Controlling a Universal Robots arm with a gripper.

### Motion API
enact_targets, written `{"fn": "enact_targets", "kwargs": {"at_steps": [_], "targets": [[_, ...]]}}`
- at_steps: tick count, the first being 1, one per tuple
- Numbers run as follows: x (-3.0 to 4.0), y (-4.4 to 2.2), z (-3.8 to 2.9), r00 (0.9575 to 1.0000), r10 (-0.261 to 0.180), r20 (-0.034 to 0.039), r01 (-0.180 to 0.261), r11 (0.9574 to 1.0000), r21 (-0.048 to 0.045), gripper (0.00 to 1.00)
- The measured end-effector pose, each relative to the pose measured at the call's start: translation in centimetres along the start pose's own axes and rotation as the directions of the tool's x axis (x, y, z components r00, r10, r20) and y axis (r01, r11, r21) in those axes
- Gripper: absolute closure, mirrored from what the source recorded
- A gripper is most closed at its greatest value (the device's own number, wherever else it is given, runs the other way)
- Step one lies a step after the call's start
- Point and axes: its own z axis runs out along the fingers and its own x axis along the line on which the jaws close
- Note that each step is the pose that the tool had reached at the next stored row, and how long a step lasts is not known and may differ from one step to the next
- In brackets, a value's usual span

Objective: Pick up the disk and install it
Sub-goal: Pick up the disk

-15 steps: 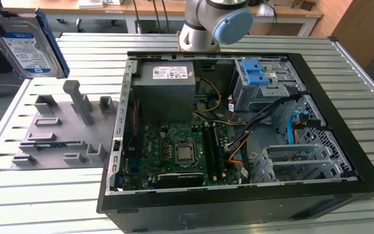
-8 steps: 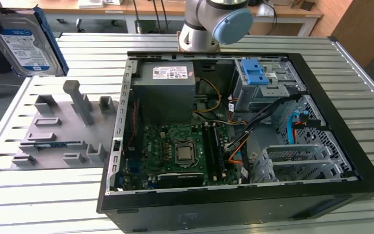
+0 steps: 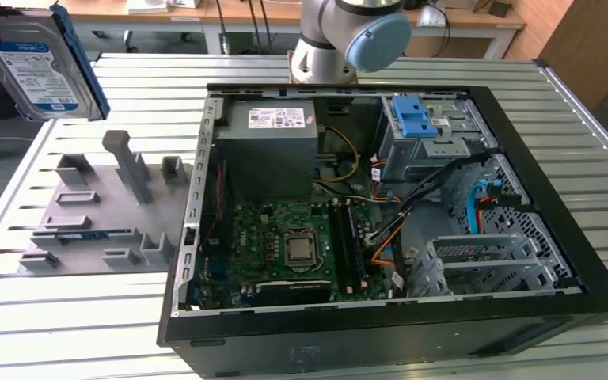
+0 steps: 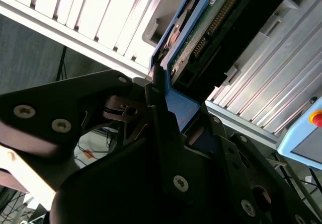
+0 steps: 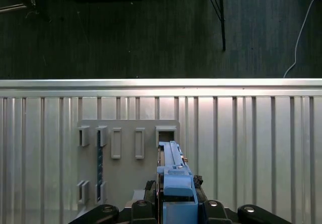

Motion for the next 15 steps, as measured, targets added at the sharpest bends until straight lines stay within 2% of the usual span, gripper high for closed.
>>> {"fn": "enact_targets", "kwargs": {"at_steps": [15], "targets": [[0.0,0.0,-1.42,1.0,0.0,0.0,0.0,1.0,-0.0001,0.64]]}}
